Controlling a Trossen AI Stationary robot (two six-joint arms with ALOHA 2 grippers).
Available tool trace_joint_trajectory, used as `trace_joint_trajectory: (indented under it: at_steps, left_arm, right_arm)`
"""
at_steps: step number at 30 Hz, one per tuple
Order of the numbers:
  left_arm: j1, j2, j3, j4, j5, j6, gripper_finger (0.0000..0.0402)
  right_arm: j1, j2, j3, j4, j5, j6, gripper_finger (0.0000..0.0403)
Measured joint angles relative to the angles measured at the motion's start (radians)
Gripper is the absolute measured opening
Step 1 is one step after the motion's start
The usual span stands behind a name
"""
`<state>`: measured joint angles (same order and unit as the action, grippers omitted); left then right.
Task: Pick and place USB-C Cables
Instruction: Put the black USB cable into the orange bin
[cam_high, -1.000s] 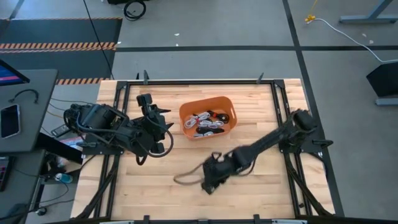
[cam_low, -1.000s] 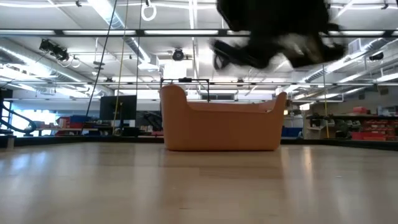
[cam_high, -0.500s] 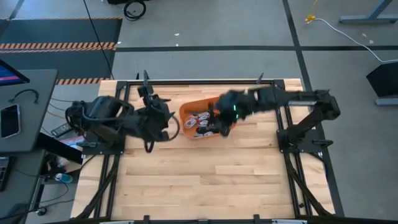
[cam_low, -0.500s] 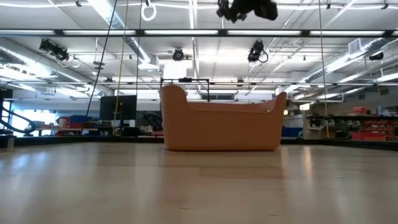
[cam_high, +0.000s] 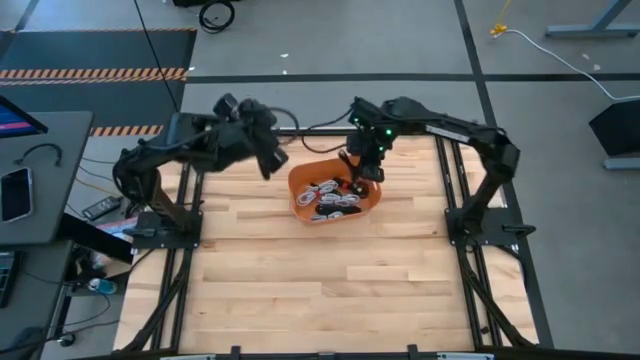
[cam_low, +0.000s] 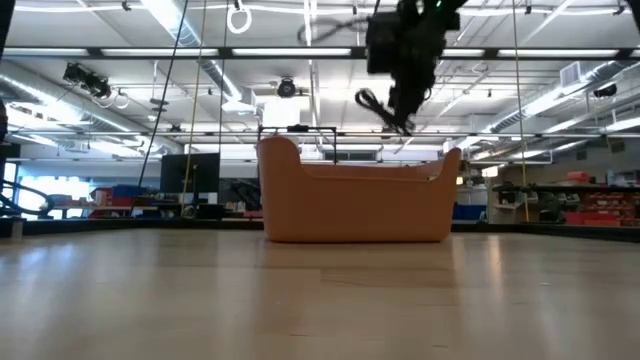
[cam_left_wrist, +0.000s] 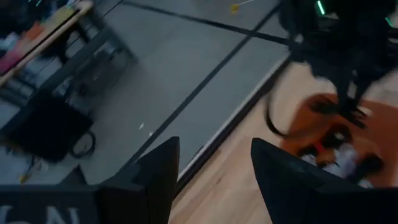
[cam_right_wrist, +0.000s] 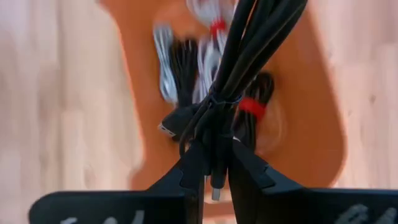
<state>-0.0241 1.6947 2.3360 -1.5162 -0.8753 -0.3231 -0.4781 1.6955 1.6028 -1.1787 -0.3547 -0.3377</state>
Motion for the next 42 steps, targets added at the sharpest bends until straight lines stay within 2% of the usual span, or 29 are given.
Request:
trace_joint_trajectory:
  at_steps: [7, 13, 18, 23, 33, 38, 42]
  left_arm:
    - [0.128, 0.001, -0.021, 0.0, 0.001, -0.006, 0.0205]
    - [0.216, 0.02, -0.021, -0.007, 0.058, 0.025, 0.0205]
    - [0.261, 0.034, -0.02, -0.008, 0.113, 0.07, 0.0205]
    - [0.283, 0.046, -0.021, -0.01, 0.121, 0.108, 0.0205]
    - [0.291, 0.047, -0.021, -0.01, 0.122, 0.126, 0.0205]
    - [0.291, 0.047, -0.021, -0.009, 0.15, 0.125, 0.0205]
    - [0.29, 0.047, -0.021, -0.008, 0.159, 0.125, 0.0205]
  right_arm:
    - [-0.028, 0.143, 0.0, -0.032, -0.002, -0.289, 0.0051]
    - [-0.02, 0.217, 0.0, 0.009, 0.008, -0.376, 0.0051]
    - [0.023, 0.252, 0.0, 0.005, 0.062, -0.396, 0.0051]
    - [0.085, 0.253, 0.0, 0.0, 0.128, -0.435, 0.0051]
    - [0.198, 0.251, 0.0, -0.029, 0.151, -0.426, 0.0051]
    - [0.215, 0.251, -0.008, -0.018, 0.163, -0.425, 0.0051]
    - [0.216, 0.251, -0.069, 0.014, 0.165, -0.42, 0.0051]
